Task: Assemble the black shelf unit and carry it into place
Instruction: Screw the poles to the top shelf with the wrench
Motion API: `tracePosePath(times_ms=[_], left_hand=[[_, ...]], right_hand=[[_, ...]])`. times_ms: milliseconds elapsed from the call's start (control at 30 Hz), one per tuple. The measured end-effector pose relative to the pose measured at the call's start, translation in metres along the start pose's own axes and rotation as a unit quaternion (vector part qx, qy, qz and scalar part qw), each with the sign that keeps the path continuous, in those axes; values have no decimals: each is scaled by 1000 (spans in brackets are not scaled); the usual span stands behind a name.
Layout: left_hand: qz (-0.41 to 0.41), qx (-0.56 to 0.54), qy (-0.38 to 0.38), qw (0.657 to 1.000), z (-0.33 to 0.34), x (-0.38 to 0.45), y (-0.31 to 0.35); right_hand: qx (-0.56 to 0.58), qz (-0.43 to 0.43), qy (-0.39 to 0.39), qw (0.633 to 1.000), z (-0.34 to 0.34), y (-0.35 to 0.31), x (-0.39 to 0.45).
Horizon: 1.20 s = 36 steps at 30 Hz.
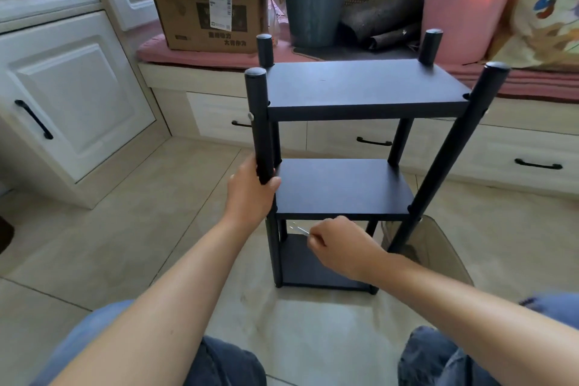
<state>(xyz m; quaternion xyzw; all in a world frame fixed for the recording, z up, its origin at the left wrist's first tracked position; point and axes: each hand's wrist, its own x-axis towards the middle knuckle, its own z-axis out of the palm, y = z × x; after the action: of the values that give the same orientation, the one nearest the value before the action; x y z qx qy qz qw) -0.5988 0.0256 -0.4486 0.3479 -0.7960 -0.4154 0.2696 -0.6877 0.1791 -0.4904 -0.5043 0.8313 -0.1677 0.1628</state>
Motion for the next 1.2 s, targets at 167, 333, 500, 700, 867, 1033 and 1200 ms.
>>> tracePosePath(times_ms=[167,333,500,700,867,1033,1200], left_hand=[[10,60,-3,998,2,-2,-6],[5,63,-2,998,0,-23,1],[-47,-67,69,994,16,-71,0],[-54,-169,162,971,46,-107,-11],[-40,-251,183,950,56,-129,-28],[-121,-472,256,835,51,-121,-47],[-300,-371,235,846,74,-122,-75]], right_hand=[[123,68,25,990,29,-8,10],[394,254,126,875,70,-14,-9],[488,316,199,789,122,-16,-49],[563,276,239,742,129,-19,-54],[625,257,249,694,123,-23,-48],[675,303,285,609,123,-16,-45],[697,317,264,587,121,-15,-50]])
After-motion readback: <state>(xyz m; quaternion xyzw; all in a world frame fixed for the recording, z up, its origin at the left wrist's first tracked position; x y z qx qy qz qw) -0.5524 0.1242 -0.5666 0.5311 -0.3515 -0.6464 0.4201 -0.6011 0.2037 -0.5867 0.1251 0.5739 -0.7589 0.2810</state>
